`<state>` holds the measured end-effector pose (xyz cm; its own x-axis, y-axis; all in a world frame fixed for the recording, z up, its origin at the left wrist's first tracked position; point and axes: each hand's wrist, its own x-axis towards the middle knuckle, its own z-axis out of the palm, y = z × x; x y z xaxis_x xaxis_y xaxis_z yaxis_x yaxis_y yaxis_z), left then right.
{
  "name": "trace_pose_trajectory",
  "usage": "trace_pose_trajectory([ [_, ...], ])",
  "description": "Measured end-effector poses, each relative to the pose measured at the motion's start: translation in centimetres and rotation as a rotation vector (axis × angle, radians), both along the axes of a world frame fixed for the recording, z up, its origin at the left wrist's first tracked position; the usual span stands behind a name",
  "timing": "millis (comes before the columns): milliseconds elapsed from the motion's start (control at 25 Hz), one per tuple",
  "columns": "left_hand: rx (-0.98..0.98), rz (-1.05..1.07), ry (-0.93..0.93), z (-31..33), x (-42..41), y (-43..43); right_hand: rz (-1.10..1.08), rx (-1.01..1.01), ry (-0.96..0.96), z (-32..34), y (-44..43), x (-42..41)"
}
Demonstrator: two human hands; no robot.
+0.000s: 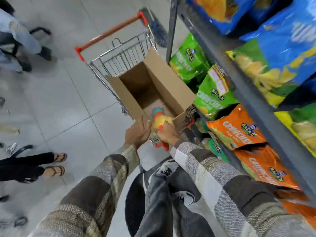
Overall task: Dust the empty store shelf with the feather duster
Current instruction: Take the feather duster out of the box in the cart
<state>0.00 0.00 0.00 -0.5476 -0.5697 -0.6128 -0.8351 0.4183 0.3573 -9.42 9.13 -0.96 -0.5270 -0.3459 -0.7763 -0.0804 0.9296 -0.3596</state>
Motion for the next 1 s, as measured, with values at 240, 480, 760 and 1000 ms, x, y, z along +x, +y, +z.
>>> trace_pose_trajectory([
  [240,0.062,0.034,-0.062,-4.7,2.0,0.0,-0.058,0.082,-0.164,-5.7,-0.6,0.1],
  [480,0.084,0.001,-0.108,-4.9,2.8,0.5,-0.049,0.082,-0.270,-6.1,-0.8,0.1],
  [760,0.002,-0.015,-0.031,-0.4,0.9,-0.6,-0.098,0.047,-0.150,-1.4,1.3,-1.6],
  [1000,-0.126,-0.031,0.074,9.7,-1.4,-2.9,-0.099,-0.042,-0.032,9.5,2.7,-3.0],
])
